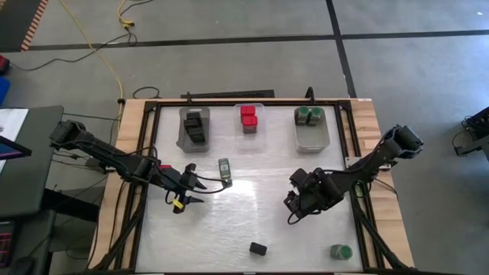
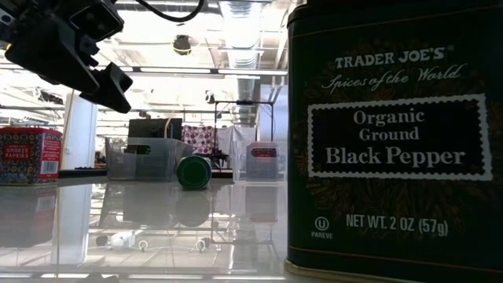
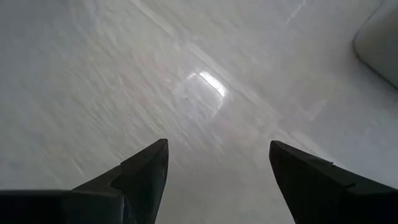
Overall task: Sort spices by type
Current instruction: Put the green seasoning bottle into the gray bin
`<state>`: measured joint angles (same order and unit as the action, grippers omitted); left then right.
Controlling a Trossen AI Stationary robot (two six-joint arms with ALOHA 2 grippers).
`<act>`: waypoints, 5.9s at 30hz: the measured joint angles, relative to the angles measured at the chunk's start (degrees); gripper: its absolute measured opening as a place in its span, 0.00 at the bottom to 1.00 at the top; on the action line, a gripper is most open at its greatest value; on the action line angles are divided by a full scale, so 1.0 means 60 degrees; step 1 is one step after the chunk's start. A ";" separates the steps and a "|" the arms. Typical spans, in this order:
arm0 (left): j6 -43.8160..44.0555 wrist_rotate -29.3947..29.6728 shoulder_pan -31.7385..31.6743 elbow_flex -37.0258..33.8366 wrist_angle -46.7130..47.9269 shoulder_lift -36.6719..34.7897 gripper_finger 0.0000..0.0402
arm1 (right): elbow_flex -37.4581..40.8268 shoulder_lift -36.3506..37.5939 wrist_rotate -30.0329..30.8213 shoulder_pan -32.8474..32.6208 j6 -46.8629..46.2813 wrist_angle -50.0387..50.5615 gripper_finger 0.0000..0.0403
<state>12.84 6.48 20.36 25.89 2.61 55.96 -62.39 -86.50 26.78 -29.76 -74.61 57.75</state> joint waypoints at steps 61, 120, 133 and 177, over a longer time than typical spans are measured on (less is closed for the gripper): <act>0.0081 0.1173 -0.0119 0.0018 0.1141 0.0000 0.94 | 0.0007 -0.2590 0.0302 -0.0415 -0.0240 -0.1678 0.76; -1.5299 0.0094 -0.4257 0.7690 0.7013 0.7894 0.93 | 0.0007 -0.2583 0.0849 -0.0422 0.0040 -0.1460 0.76; -1.5514 0.0284 -0.4097 0.7679 0.7122 0.8816 0.75 | 0.0007 -0.2583 0.0997 -0.0419 0.0114 -0.1456 0.76; -0.7386 -0.5783 -0.3459 0.3892 0.1581 0.3594 0.47 | -0.0455 -0.2543 0.6195 -0.3738 -0.2809 0.0551 0.76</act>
<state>-31.47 -28.22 -0.39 49.24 12.10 77.53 -65.12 -101.76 63.95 -52.19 -91.46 61.06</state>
